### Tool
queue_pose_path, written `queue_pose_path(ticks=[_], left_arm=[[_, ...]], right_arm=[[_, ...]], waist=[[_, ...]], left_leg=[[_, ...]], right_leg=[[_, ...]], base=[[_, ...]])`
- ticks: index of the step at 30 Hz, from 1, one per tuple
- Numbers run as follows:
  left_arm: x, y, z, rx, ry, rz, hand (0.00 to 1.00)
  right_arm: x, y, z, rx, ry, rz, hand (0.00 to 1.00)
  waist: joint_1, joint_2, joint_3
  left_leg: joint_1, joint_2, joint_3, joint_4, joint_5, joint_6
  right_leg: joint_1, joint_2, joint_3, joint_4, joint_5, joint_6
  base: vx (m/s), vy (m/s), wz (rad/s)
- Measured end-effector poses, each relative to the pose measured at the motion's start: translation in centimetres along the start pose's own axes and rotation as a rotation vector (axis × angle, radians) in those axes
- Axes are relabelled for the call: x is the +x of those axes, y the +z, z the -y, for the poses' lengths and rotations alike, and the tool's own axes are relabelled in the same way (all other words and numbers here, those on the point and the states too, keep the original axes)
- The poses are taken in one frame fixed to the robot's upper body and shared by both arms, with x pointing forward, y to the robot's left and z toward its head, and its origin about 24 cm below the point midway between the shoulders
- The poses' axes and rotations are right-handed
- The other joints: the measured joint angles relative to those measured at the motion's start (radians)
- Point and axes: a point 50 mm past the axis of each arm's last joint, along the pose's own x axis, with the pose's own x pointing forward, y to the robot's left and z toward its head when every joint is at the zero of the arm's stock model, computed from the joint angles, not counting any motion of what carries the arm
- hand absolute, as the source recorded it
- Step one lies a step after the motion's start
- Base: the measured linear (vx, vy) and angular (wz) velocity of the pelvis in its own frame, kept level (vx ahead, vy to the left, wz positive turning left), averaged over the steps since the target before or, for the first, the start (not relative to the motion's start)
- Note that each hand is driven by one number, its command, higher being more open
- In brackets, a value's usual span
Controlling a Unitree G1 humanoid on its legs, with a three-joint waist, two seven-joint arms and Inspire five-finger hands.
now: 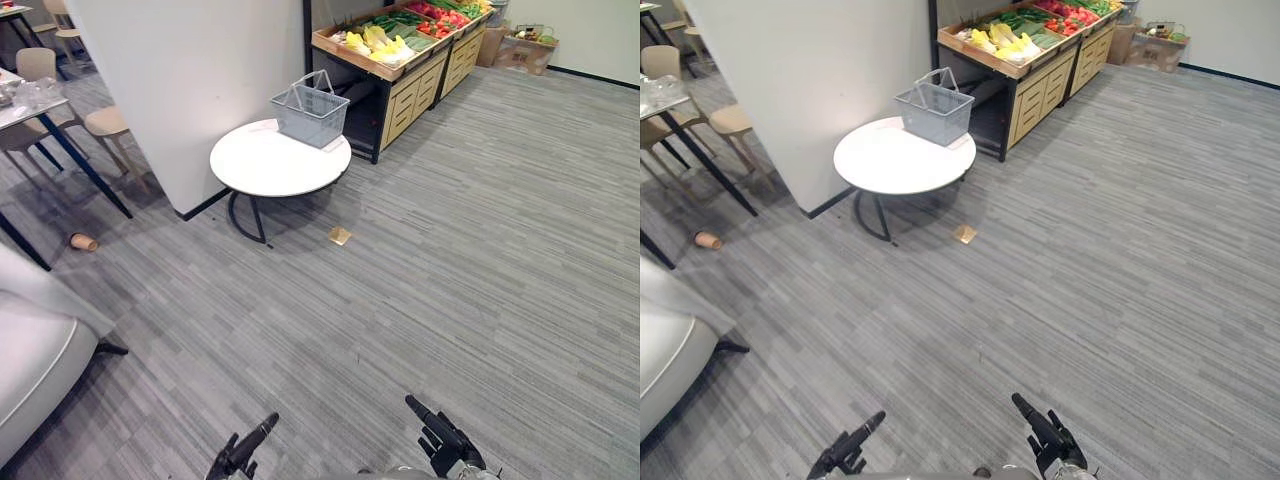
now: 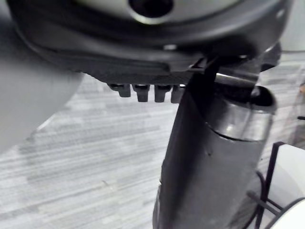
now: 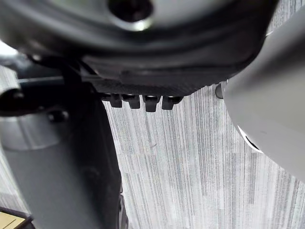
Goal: Pick vegetable in the basket
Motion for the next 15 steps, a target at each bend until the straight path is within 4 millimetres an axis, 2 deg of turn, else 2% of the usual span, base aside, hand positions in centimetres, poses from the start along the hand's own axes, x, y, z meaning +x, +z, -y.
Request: queue_pose_path(ticks=[1,2,3,4,5,6,7,8,9,10,11,13,14,15], left_arm=[[0.0,0.3,-0.1,0.007,-0.004,0.013,1.00],[0.0,0.6,-0.1,0.008,-0.011,0.027,1.00],[0.0,0.7,-0.2,0.005,-0.009,0.031,1.00],[0.0,0.7,-0.3,0.005,-0.007,0.031,1.00],[0.0,0.6,-0.3,0.001,-0.002,0.034,1.00],[0.0,0.5,-0.4,0.002,0.001,0.030,1.00],[-0.1,0.4,-0.3,-0.013,0.004,0.033,1.00],[-0.2,0.0,-0.4,-0.018,0.011,0.027,1.00],[-0.2,0.2,-0.8,-0.020,0.026,0.031,1.00],[-0.3,0.6,-1.4,-0.006,0.047,0.040,1.00],[-0.2,0.9,-1.3,-0.006,0.049,0.054,1.00],[-0.2,0.9,-1.4,-0.006,0.057,0.048,1.00],[-0.4,0.5,-1.7,-0.006,0.067,0.032,1.00],[-0.4,0.4,-1.8,-0.006,0.069,0.029,1.00]], right_arm=[[0.0,-0.1,-0.1,0.007,0.001,-0.001,1.00],[0.1,0.0,-0.3,0.016,0.007,0.008,1.00],[0.2,0.0,-0.4,0.018,0.011,0.012,1.00],[0.2,-0.2,-0.8,0.024,0.021,0.013,1.00],[0.3,-0.2,-1.2,0.028,0.031,0.017,1.00],[0.2,-0.3,-1.1,0.029,0.030,0.019,1.00],[0.0,-0.4,-0.7,0.029,0.025,0.022,1.00],[-0.2,-0.6,-0.2,0.031,0.012,0.016,1.00],[-0.3,-1.2,-0.2,0.042,0.006,-0.002,1.00],[-0.4,-1.8,-0.4,0.044,0.015,-0.012,1.00],[-0.4,-1.7,-0.5,0.040,0.027,-0.012,1.00],[-0.3,-1.6,-0.9,0.037,0.040,-0.013,1.00],[-0.2,-1.9,-1.3,0.031,0.058,-0.022,1.00],[-0.2,-2.0,-1.4,0.029,0.063,-0.025,1.00]], waist=[[0.002,-0.006,0.002],[0.007,-0.016,0.007],[0.011,-0.021,0.010],[0.015,-0.036,0.018],[0.020,-0.051,0.026],[0.023,-0.057,0.029],[0.025,-0.054,0.029],[0.033,-0.035,0.031],[0.037,-0.039,0.030],[0.028,-0.074,0.019],[0.028,-0.091,0.018],[0.034,-0.089,0.020],[0.034,-0.083,0.017],[0.034,-0.082,0.016]], left_leg=[[-0.028,-0.003,0.010,0.001,-0.030,0.009],[-0.078,-0.008,0.045,-0.029,-0.089,0.014],[-0.100,-0.013,0.062,-0.064,-0.114,0.016],[-0.141,-0.038,0.089,-0.176,-0.149,0.014],[-0.183,-0.074,0.095,-0.318,-0.153,0.017],[-0.201,-0.096,0.092,-0.398,-0.146,0.020],[-0.235,-0.136,0.059,-0.584,-0.099,0.019],[-0.247,-0.163,-0.005,-0.704,0.052,0.028],[-0.227,-0.177,-0.005,-0.715,0.065,0.036],[-0.209,-0.214,0.007,-0.773,0.071,0.040],[-0.208,-0.226,0.016,-0.771,0.069,0.059],[-0.194,-0.228,0.041,-0.744,0.047,0.082],[-0.156,-0.228,0.064,-0.754,0.042,0.090],[-0.148,-0.228,0.071,-0.759,0.042,0.090]], right_leg=[[0.027,-0.001,0.011,-0.014,0.000,0.000],[0.070,-0.007,0.046,-0.036,0.001,0.001],[0.084,-0.014,0.061,-0.040,0.001,0.001],[0.111,-0.036,0.090,-0.046,-0.001,0.003],[0.134,-0.060,0.111,-0.054,-0.006,0.012],[0.144,-0.071,0.122,-0.059,-0.014,0.025],[0.157,-0.084,0.141,-0.066,-0.040,0.060],[0.173,-0.083,0.162,-0.060,-0.075,0.085],[0.180,-0.092,0.183,-0.055,-0.082,0.092],[0.162,-0.124,0.207,-0.049,-0.069,0.083],[0.156,-0.137,0.232,-0.045,-0.046,0.085],[0.162,-0.151,0.255,-0.025,-0.026,0.102],[0.174,-0.159,0.271,-0.013,0.004,0.105],[0.176,-0.160,0.275,-0.013,0.013,0.105]], base=[[0.41,-0.066,-0.56],[0.32,-0.017,-0.57],[0.36,0.035,-0.80],[0.35,0.130,-0.77],[0.33,0.155,-0.71],[0.33,0.205,-0.57],[0.33,0.225,-0.54],[0.36,0.246,-0.55],[0.40,0.224,-0.25],[0.38,0.206,-0.01],[0.35,0.192,0.11],[0.31,0.187,-0.16],[0.25,0.138,-0.27],[0.24,0.111,-0.38]])
